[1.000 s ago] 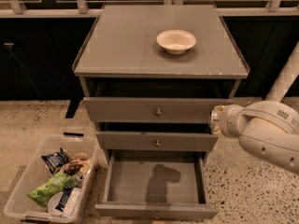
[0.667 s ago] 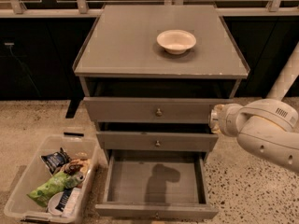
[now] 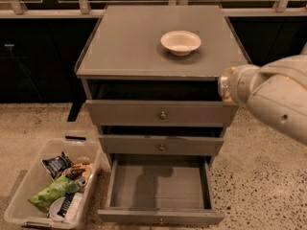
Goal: Pick 7up can from bottom drawer and place on counter
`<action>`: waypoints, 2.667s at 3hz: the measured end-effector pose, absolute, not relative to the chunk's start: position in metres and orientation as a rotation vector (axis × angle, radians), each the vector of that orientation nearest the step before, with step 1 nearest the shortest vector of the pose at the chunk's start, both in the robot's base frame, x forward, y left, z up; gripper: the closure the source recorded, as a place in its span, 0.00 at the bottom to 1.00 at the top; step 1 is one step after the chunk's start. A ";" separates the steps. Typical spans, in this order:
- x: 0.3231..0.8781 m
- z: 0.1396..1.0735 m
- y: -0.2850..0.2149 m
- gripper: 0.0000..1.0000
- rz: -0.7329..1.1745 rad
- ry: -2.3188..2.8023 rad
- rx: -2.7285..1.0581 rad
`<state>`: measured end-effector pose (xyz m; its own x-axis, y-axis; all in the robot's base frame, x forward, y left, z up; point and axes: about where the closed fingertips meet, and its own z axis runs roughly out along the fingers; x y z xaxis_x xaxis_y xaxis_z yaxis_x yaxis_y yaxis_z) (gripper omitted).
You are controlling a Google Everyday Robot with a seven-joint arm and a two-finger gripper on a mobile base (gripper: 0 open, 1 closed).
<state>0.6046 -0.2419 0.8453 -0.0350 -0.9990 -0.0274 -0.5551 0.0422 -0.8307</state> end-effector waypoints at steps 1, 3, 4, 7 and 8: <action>0.615 0.949 -0.250 1.00 -1.012 1.522 -1.501; 0.624 0.955 -0.248 1.00 -1.032 1.508 -1.534; 0.661 0.932 -0.246 1.00 -0.987 1.603 -1.619; 0.774 0.987 -0.247 1.00 -1.159 1.402 -1.766; 0.775 0.985 -0.247 1.00 -1.153 1.410 -1.783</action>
Offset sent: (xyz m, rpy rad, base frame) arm 0.0087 -0.0065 0.0856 -0.0373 -0.1453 0.0103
